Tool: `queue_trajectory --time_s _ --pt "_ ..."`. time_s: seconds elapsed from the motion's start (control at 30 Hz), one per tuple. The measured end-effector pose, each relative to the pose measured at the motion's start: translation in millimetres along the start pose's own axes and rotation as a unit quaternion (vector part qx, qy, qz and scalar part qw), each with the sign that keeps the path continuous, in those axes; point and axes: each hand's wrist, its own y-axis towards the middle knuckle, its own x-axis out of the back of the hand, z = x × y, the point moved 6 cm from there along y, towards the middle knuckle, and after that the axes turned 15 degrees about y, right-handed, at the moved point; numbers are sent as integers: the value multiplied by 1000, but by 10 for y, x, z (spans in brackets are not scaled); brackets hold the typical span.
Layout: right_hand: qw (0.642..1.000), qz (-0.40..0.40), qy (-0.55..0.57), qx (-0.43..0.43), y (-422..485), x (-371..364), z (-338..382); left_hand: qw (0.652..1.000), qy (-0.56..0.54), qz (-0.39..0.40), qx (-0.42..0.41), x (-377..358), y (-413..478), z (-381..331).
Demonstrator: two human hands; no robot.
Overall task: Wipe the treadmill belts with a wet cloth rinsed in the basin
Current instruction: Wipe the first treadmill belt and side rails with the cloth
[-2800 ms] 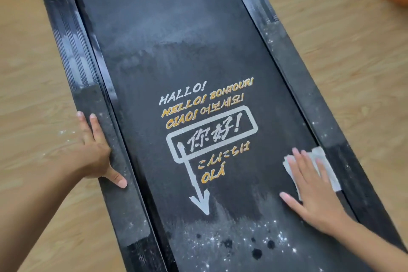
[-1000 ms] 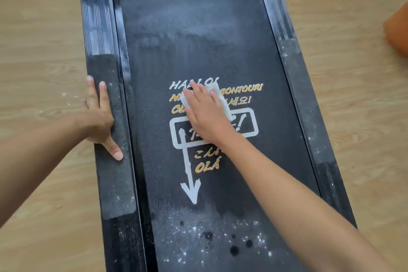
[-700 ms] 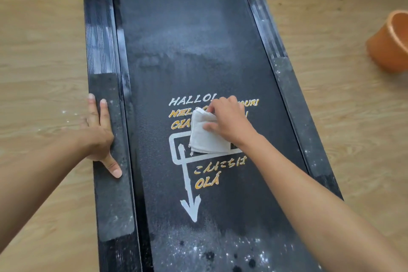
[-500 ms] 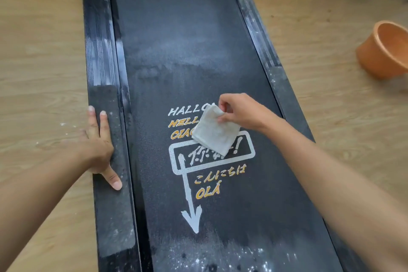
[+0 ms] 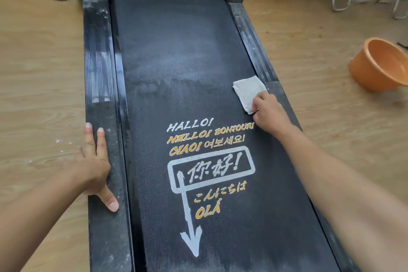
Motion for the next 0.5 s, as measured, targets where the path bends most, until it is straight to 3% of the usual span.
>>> queue_trajectory --time_s 0.2,0.27,0.37,0.5 --pt "997 -75 -6 34 221 220 125 1000 -3 -23 -4 9 48 11" --pt "996 -47 22 66 405 115 135 1000 -2 -26 -2 5 66 8" --pt "999 37 39 10 551 -304 51 999 -5 -36 -8 20 60 15" --pt "992 -51 47 -102 599 -521 98 999 -9 -48 -13 27 91 39"
